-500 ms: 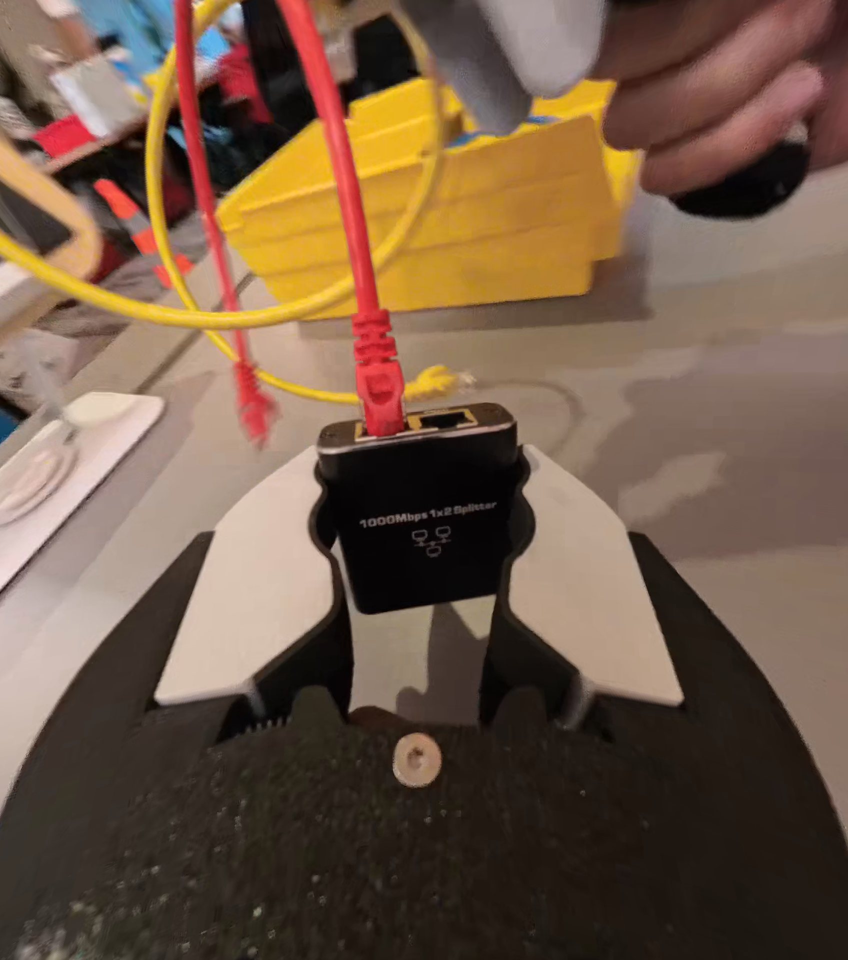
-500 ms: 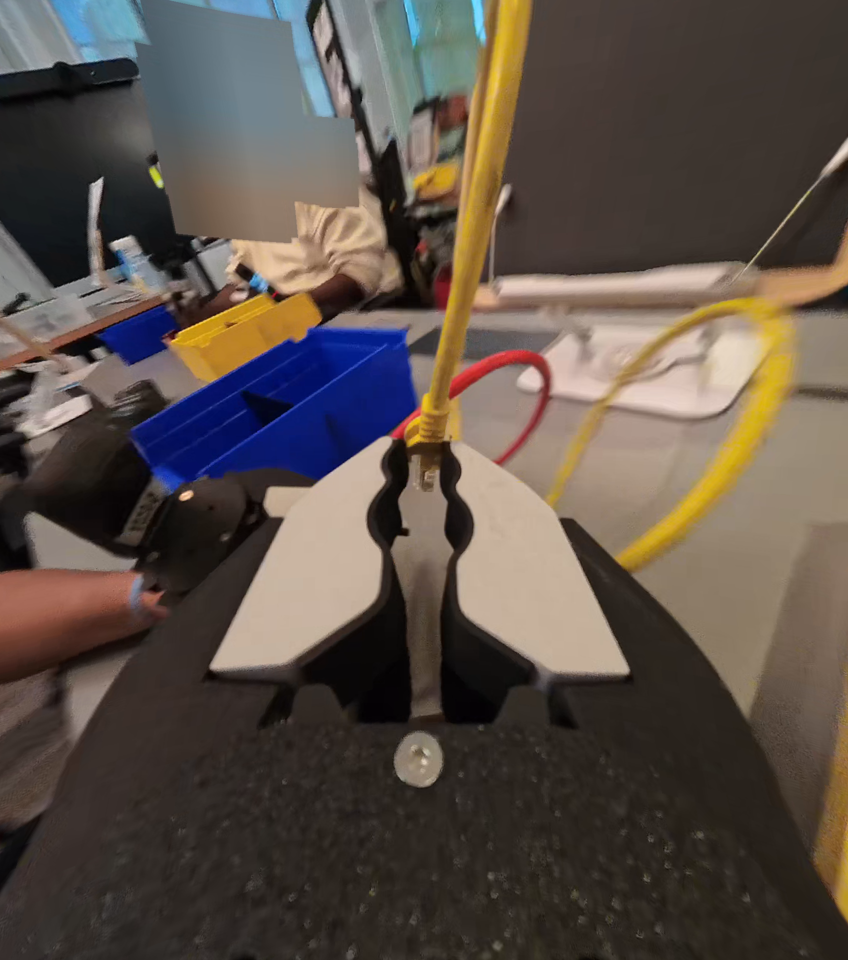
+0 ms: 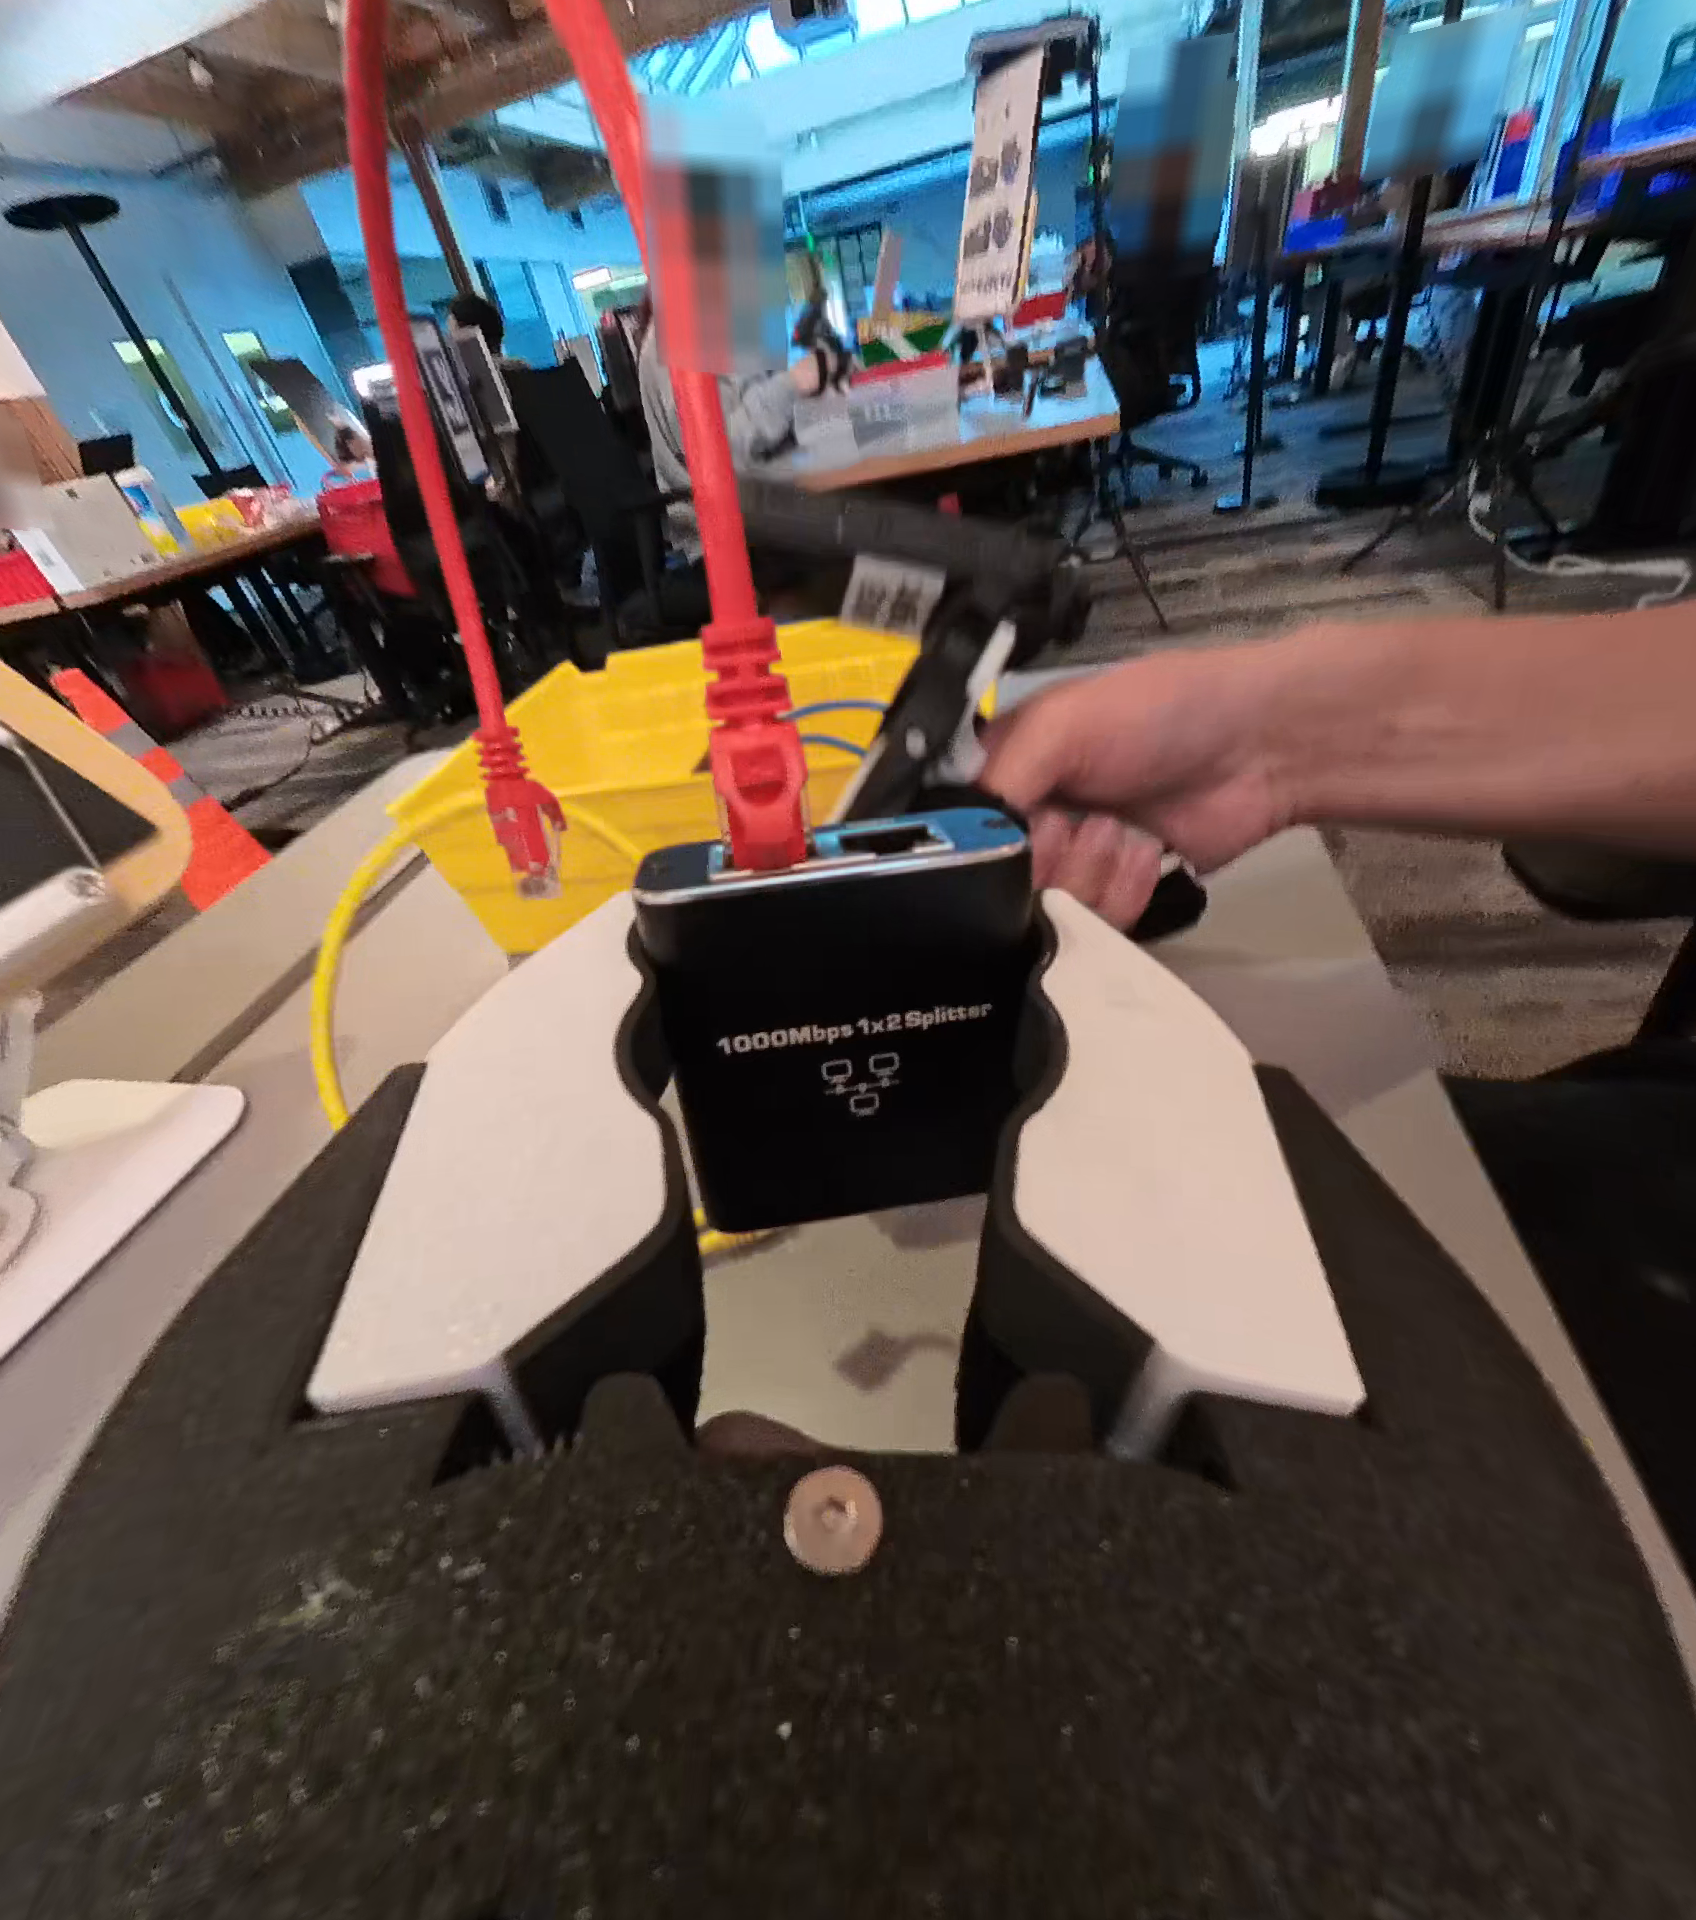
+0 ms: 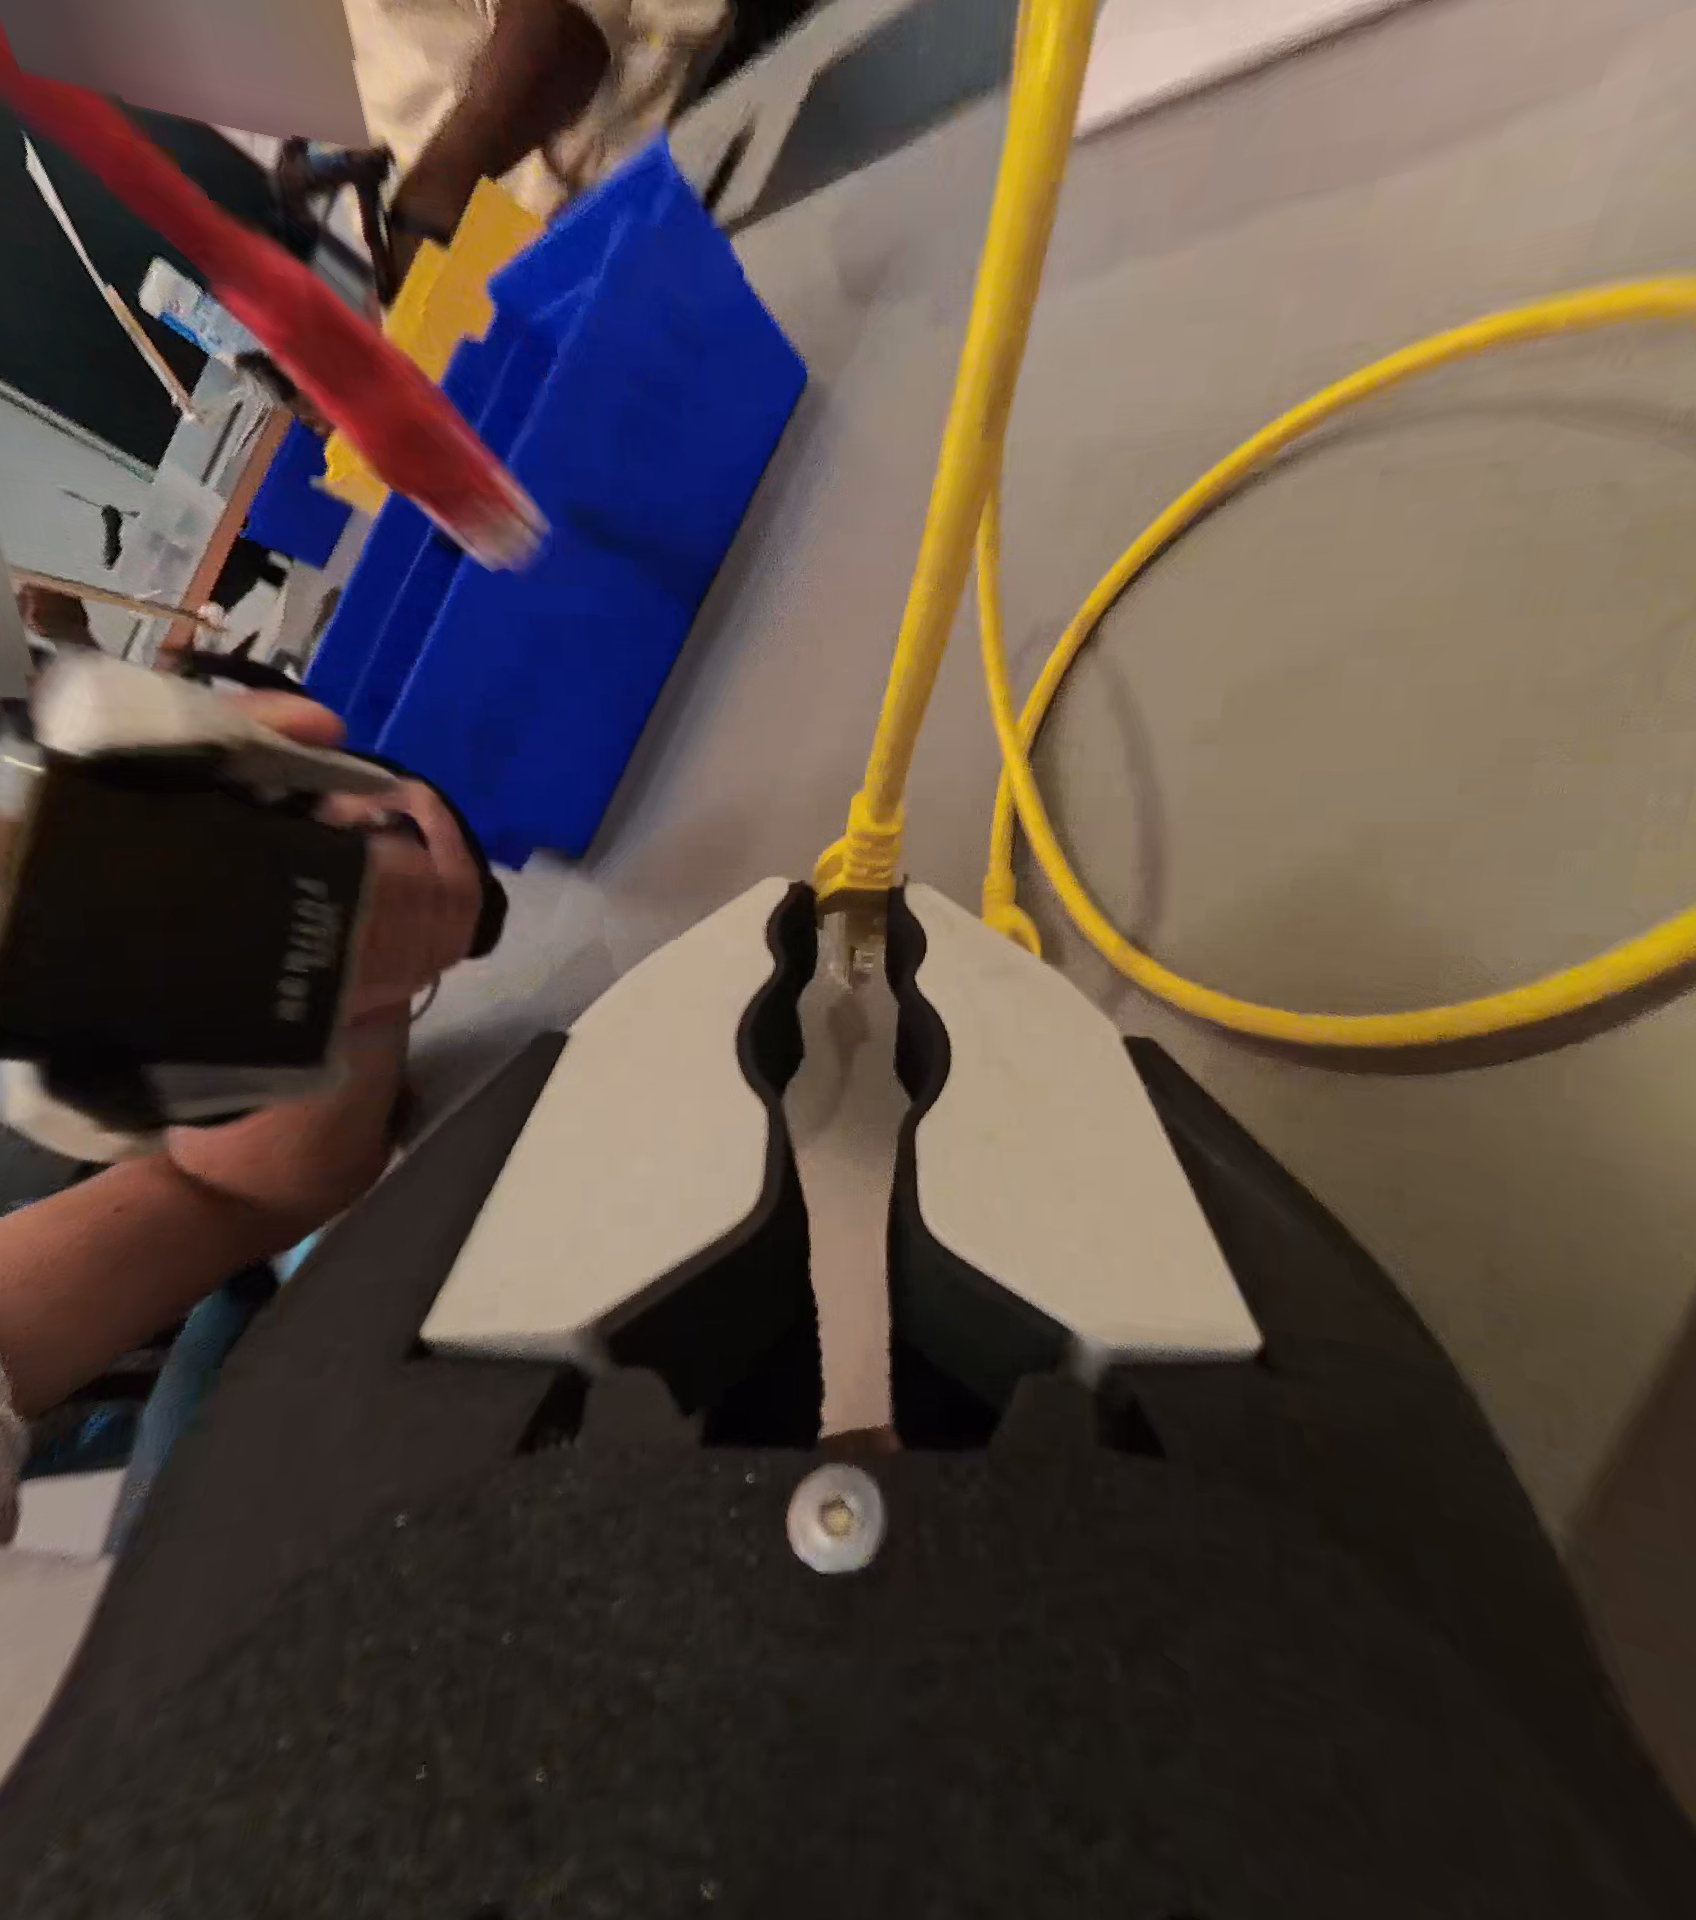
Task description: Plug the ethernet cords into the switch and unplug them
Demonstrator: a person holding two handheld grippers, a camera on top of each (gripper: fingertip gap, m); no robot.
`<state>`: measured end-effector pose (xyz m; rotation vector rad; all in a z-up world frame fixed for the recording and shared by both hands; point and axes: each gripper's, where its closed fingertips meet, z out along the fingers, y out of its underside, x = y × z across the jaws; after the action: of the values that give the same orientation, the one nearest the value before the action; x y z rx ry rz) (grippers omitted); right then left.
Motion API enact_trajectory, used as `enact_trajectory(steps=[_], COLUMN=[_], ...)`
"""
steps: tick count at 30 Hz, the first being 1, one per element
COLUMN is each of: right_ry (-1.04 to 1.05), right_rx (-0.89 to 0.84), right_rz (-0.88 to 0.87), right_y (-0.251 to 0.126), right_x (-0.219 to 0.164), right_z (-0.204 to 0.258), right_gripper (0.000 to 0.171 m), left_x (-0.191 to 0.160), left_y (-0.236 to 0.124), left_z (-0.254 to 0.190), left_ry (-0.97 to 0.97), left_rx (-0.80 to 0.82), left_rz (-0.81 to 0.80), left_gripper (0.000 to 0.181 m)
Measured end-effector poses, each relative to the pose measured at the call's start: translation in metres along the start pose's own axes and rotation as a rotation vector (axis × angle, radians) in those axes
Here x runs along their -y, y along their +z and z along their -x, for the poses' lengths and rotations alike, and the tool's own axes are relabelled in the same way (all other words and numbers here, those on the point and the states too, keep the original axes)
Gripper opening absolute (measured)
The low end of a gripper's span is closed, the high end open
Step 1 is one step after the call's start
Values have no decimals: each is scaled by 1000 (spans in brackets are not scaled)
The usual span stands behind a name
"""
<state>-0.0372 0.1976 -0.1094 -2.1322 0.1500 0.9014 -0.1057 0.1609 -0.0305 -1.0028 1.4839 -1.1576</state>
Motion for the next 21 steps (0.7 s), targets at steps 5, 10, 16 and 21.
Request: enact_trajectory(steps=[5,10,16,21], right_ry=[-16,-173,-381,-692], right_rx=[-76,-203,-333,-408], right_rz=[89,123,90,185], right_y=[15,-10,-32,6], right_x=[-22,-35,-48,-36], right_z=[-9,-5,-18,-30], right_gripper=[20,33,38,42], left_x=[18,-19,-74,-75], left_y=[-18,-49,-73,-75], left_z=[5,-5,-61,-68], left_ry=[3,-217,-342,-284], left_rx=[38,177,313,408], left_rz=[78,269,423,420], left_gripper=[64,65,65,65])
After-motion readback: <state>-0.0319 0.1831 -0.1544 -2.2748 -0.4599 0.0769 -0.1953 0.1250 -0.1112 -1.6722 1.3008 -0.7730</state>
